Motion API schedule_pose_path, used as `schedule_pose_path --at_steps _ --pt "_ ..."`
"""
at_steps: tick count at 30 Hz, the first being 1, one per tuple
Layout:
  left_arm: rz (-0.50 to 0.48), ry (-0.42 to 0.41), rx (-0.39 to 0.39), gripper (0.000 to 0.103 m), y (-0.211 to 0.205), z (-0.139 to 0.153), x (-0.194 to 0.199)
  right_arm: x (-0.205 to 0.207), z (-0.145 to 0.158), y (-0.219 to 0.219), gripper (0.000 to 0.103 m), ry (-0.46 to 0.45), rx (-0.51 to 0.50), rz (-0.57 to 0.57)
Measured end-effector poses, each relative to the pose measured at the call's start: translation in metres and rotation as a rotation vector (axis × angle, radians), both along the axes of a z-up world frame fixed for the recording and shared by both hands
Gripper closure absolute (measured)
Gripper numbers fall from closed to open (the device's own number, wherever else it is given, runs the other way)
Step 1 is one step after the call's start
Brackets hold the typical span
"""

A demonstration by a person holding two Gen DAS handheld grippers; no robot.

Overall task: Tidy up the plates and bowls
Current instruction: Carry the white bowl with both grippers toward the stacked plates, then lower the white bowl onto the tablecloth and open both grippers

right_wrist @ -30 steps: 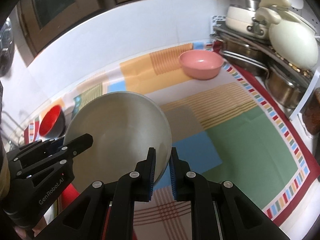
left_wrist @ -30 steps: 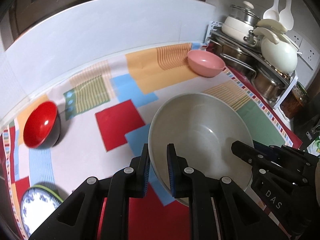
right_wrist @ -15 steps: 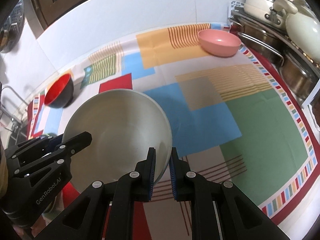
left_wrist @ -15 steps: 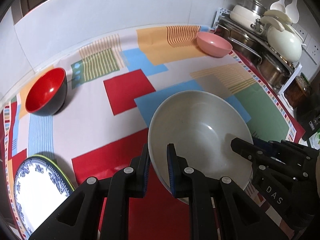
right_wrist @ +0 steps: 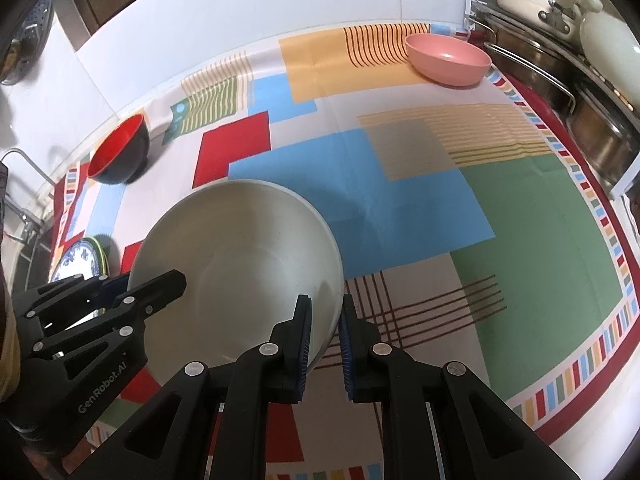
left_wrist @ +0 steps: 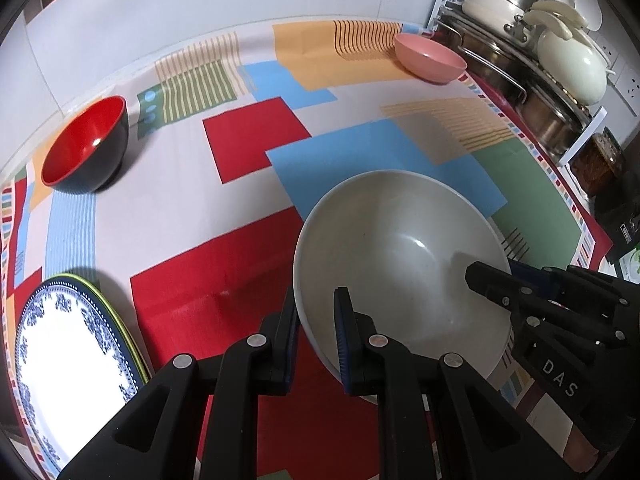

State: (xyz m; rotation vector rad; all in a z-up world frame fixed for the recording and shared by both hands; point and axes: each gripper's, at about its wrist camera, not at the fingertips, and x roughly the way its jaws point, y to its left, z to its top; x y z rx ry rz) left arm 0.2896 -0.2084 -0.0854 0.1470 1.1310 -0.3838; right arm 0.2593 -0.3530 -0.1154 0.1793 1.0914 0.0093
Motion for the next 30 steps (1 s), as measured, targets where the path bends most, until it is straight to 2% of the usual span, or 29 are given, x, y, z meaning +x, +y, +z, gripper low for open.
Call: schedule_pose_path --at_steps 15,19,21,23,28,30 --pt "0.001 0.029 0.009 0.085 0.0 -0.008 -0.001 -0.001 -0.007 0.005 0.087 0.02 -0.004 0.009" --pt "0.002 0.04 -0.003 0.081 0.001 -0.01 0.0 -0.001 -0.007 0.005 0.087 0.016 0.0 0.013" --pt "0.002 0.042 -0.012 0.076 0.001 -0.01 0.001 -0.001 -0.007 0.005 0.087 0.015 0.009 0.012" --pt "0.013 0.035 -0.017 0.062 0.003 -0.009 0.001 -0.002 -0.007 0.005 0.087 0.013 0.013 0.011" --pt "0.033 -0.002 -0.027 0.054 0.01 0.002 0.005 -0.002 -0.003 -0.001 0.085 -0.003 0.035 -0.012" --pt "0.032 -0.022 -0.037 0.051 0.01 0.009 0.007 -0.003 0.002 -0.005 0.074 -0.023 0.025 -0.032"
